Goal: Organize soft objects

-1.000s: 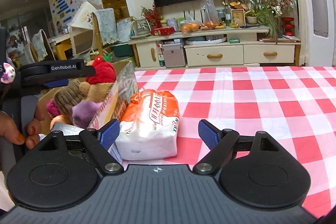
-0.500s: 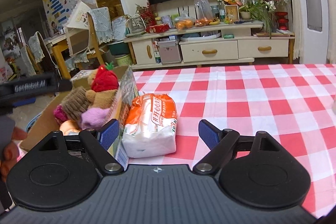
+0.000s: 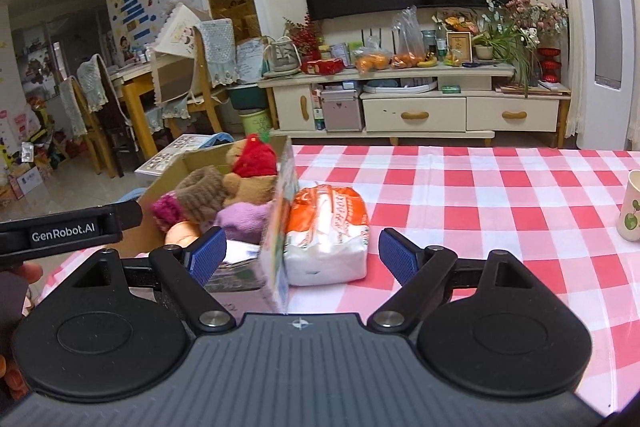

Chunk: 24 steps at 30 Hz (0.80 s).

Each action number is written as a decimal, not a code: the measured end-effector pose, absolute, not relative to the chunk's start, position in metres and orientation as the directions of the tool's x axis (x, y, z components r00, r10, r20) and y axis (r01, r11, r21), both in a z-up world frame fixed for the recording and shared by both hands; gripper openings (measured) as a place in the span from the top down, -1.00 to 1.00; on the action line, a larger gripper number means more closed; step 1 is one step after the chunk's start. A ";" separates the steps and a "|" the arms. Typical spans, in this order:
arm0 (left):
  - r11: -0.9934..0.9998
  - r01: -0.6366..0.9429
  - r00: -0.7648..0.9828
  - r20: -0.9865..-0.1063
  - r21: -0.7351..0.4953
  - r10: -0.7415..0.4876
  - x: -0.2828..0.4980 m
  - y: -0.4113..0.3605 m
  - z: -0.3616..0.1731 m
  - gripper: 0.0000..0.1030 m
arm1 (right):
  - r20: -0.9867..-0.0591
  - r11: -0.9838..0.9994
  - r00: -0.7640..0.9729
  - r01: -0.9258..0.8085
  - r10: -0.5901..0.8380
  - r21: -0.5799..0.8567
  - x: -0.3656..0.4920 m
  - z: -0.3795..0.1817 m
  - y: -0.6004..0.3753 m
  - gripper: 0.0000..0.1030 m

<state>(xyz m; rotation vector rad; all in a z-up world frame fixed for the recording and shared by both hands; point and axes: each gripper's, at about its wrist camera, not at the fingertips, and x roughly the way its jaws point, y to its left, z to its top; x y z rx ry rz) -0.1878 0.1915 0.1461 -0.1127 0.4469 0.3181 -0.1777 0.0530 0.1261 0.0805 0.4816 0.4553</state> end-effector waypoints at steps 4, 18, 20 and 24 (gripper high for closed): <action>0.946 -0.322 0.857 -0.434 -0.031 0.278 -0.202 0.192 0.149 -0.98 | -0.431 0.897 0.787 -0.407 0.441 0.174 -0.186 0.128 0.055 -1.00; 0.935 -0.352 0.855 -0.421 -0.042 0.303 -0.237 0.203 0.157 -0.98 | -0.423 0.888 0.782 -0.431 0.457 0.162 -0.210 0.131 0.061 -1.00; 0.934 -0.354 0.855 -0.419 -0.041 0.305 -0.240 0.204 0.158 -0.98 | -0.420 0.886 0.782 -0.437 0.459 0.155 -0.214 0.131 0.064 -1.00; 0.935 -0.352 0.857 -0.414 -0.035 0.307 -0.245 0.203 0.158 -0.98 | -0.409 0.884 0.786 -0.446 0.463 0.145 -0.220 0.133 0.065 -1.00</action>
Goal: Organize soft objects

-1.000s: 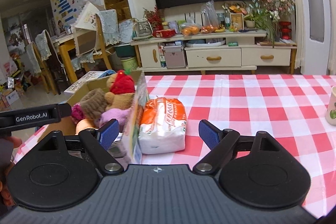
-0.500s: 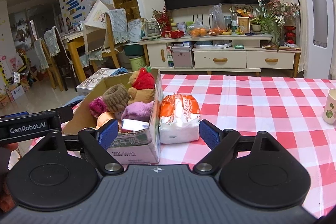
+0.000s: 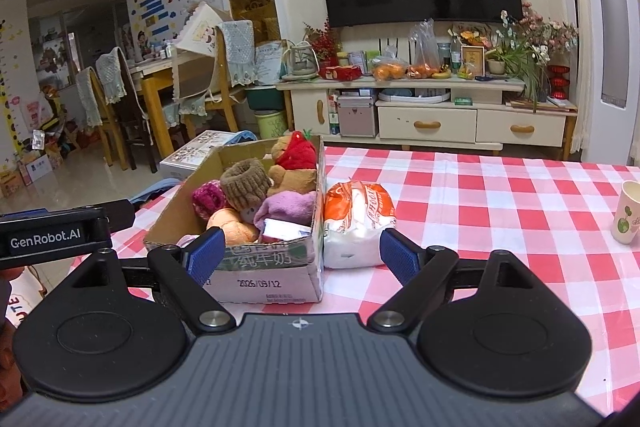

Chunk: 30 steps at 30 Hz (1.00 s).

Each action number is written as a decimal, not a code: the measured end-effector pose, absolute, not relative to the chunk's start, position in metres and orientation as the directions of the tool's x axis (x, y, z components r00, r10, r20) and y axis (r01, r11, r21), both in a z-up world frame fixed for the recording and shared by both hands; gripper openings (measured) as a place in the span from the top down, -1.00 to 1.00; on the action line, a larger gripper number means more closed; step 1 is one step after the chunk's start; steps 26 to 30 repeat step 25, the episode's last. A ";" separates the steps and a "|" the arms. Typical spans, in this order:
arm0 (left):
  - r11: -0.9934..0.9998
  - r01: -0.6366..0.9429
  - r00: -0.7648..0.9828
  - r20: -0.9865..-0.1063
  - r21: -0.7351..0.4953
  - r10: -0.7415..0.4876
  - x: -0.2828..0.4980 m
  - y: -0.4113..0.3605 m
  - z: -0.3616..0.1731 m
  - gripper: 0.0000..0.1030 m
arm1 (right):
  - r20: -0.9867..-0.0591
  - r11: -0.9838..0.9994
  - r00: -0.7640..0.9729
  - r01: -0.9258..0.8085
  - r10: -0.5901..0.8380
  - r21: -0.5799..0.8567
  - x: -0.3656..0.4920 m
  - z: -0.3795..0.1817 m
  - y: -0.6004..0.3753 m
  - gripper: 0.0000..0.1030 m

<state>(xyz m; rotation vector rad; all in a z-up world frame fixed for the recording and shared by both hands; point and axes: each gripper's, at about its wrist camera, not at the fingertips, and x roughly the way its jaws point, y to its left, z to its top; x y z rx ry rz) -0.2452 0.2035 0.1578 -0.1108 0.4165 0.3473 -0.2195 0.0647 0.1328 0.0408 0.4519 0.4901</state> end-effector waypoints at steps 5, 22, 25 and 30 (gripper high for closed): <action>0.938 -0.347 0.858 -0.415 -0.029 0.305 -0.246 0.203 0.156 -0.98 | -0.398 0.879 0.787 -0.456 0.471 0.138 -0.223 0.133 0.065 -1.00; 0.944 -0.330 0.842 -0.449 0.007 0.297 -0.231 0.194 0.135 -0.98 | -0.409 0.872 0.775 -0.470 0.483 0.139 -0.217 0.118 0.065 -1.00; 0.950 -0.310 0.843 -0.454 0.028 0.289 -0.225 0.184 0.131 -0.98 | -0.412 0.876 0.777 -0.460 0.476 0.145 -0.213 0.113 0.059 -1.00; 0.950 -0.310 0.843 -0.454 0.028 0.289 -0.225 0.184 0.131 -0.98 | -0.412 0.876 0.777 -0.460 0.476 0.145 -0.213 0.113 0.059 -1.00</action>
